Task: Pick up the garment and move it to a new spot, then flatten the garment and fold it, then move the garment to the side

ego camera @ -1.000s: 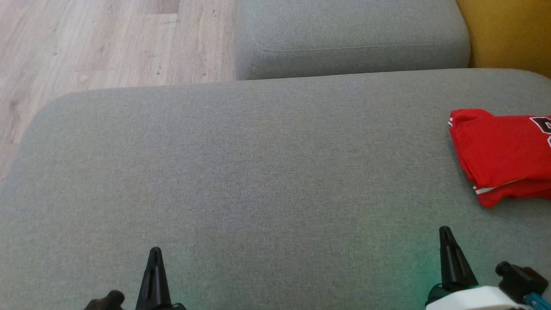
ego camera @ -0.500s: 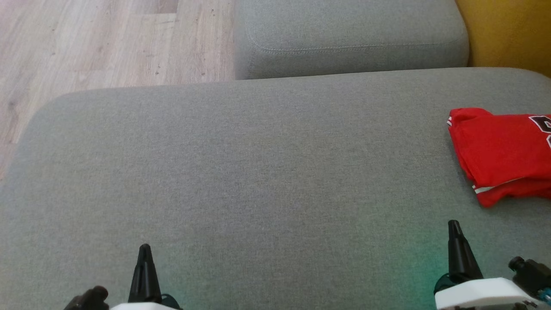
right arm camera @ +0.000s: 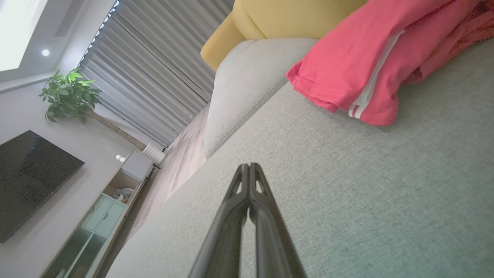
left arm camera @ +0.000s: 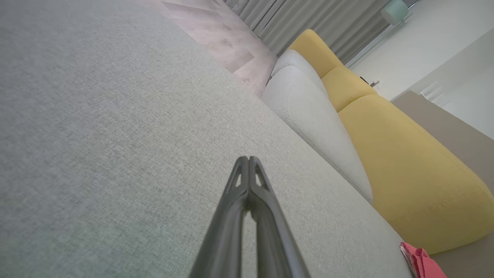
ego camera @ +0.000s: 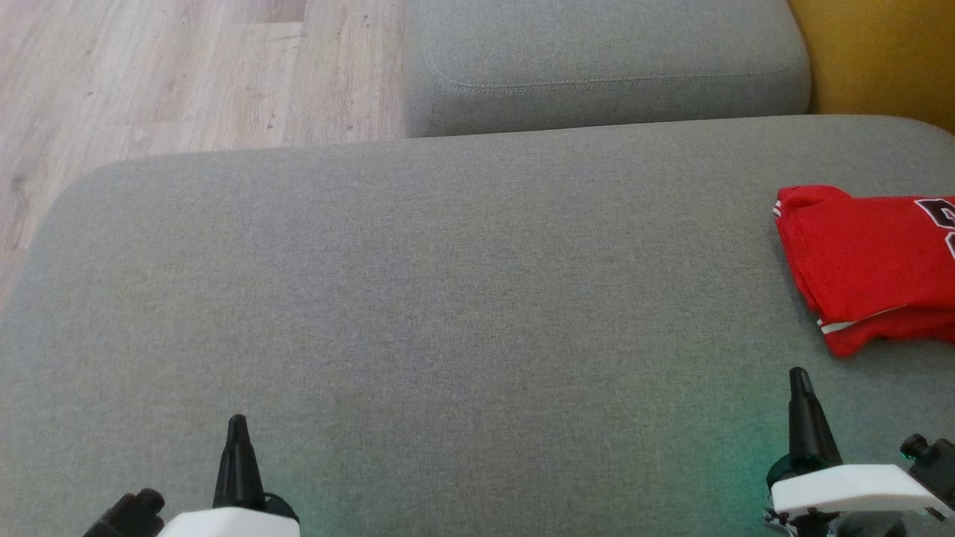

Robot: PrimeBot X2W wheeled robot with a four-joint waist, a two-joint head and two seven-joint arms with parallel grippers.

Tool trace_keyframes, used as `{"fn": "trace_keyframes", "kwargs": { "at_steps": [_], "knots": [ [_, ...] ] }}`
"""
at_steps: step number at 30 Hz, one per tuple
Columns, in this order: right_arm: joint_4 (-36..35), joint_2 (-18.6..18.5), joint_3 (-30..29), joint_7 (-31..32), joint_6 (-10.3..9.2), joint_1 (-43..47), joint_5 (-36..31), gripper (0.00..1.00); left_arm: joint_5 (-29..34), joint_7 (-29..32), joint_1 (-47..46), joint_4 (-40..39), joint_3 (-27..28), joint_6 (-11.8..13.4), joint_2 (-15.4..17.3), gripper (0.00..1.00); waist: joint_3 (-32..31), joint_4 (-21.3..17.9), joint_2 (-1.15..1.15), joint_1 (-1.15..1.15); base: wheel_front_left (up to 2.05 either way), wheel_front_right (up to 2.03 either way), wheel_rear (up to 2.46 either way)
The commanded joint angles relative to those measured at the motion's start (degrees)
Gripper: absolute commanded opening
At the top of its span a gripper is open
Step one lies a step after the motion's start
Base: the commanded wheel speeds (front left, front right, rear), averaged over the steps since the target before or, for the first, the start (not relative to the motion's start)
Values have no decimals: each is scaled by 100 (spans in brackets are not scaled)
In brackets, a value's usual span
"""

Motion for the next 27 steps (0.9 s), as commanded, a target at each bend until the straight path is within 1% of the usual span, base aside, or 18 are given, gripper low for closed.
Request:
{"fn": "trace_keyframes", "kwargs": {
  "at_steps": [1,13,27],
  "knots": [
    [-153,-117,2,54,5,-286,233,0,-210,32,-300,-131,153,-70,77,0,1,-3,0,0,0,0,0],
    [-100,-130,-85,260,6,-470,1151,0,-1077,235,-496,-33,342,-212,86,0,9,-23,0,0,0,0,0],
    [-47,-137,-179,470,8,-653,2060,0,-1934,444,-692,65,539,-354,88,0,16,-43,0,0,0,0,0]
  ]
}}
